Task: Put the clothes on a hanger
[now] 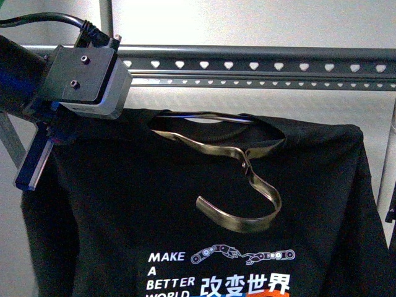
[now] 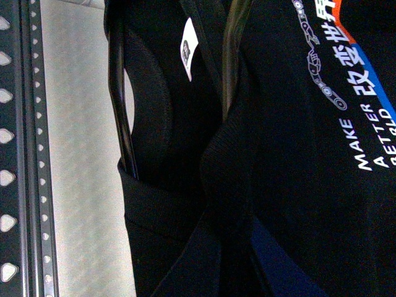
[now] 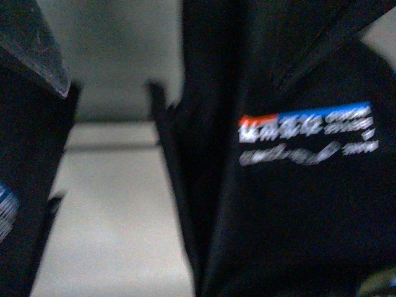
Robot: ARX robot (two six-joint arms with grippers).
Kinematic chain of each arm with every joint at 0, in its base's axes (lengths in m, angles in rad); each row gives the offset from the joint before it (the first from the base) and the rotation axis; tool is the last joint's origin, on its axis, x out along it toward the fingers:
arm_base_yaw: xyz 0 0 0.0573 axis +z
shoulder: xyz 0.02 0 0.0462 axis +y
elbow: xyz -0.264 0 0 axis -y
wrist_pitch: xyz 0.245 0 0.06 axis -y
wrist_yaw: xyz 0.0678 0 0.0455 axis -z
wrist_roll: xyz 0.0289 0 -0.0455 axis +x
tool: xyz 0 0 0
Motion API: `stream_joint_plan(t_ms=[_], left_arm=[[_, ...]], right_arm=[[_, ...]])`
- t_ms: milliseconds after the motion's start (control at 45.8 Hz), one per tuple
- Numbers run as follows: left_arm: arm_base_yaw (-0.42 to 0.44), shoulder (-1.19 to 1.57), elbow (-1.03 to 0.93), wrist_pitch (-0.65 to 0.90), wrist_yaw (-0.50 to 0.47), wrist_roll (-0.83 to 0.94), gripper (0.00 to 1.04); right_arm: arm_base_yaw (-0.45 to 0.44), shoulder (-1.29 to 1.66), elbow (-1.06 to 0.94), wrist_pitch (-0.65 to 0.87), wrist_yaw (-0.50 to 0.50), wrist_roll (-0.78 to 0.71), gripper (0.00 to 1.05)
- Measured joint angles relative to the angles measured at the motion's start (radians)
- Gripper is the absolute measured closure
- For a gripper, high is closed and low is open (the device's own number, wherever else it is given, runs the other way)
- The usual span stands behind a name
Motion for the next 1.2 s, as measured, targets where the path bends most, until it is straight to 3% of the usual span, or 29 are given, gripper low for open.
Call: stream_joint_plan(t_ms=[44, 87, 153, 240, 306, 393, 481, 612, 677, 852, 1114, 1201], left_arm=[[0.000, 0.000, 0.000, 0.000, -0.001, 0.000, 1.00], [0.000, 0.000, 0.000, 0.000, 0.000, 0.001, 1.00], [0.000, 0.000, 0.000, 0.000, 0.000, 0.002, 1.00], [0.000, 0.000, -0.001, 0.000, -0.002, 0.002, 1.00], [0.000, 0.000, -0.001, 0.000, -0.002, 0.002, 1.00], [0.000, -0.002, -0.001, 0.000, -0.002, 0.002, 1.00], [0.000, -0.002, -0.001, 0.000, -0.002, 0.002, 1.00], [0.000, -0.002, -0.001, 0.000, -0.001, 0.002, 1.00], [0.000, -0.003, -0.001, 0.000, -0.002, 0.002, 1.00], [0.000, -0.004, -0.002, 0.000, 0.000, 0.002, 1.00], [0.000, -0.004, -0.002, 0.000, -0.002, 0.002, 1.00], [0.000, -0.004, -0.002, 0.000, -0.002, 0.003, 1.00]], right_arm=[[-0.041, 0.118, 0.046, 0.024, -0.072, 0.087, 0.07], [-0.061, 0.248, 0.103, 0.104, -0.074, 0.099, 0.07], [-0.058, 0.472, 0.225, 0.280, -0.051, 0.015, 0.07], [-0.019, 0.669, 0.364, 0.392, -0.066, -0.146, 0.07], [0.025, 0.788, 0.443, 0.458, -0.084, -0.324, 0.07], [0.085, 0.919, 0.496, 0.548, -0.185, -0.619, 0.07], [0.119, 1.006, 0.544, 0.431, -0.310, -0.978, 0.07], [0.169, 1.109, 0.610, 0.330, -0.292, -1.401, 0.07], [0.191, 1.144, 0.656, 0.325, -0.278, -1.498, 0.07], [0.236, 1.251, 0.812, 0.320, -0.235, -1.618, 0.07], [0.225, 1.479, 0.965, 0.321, -0.149, -1.553, 0.08], [0.221, 1.514, 0.990, 0.377, -0.146, -1.509, 0.22]])
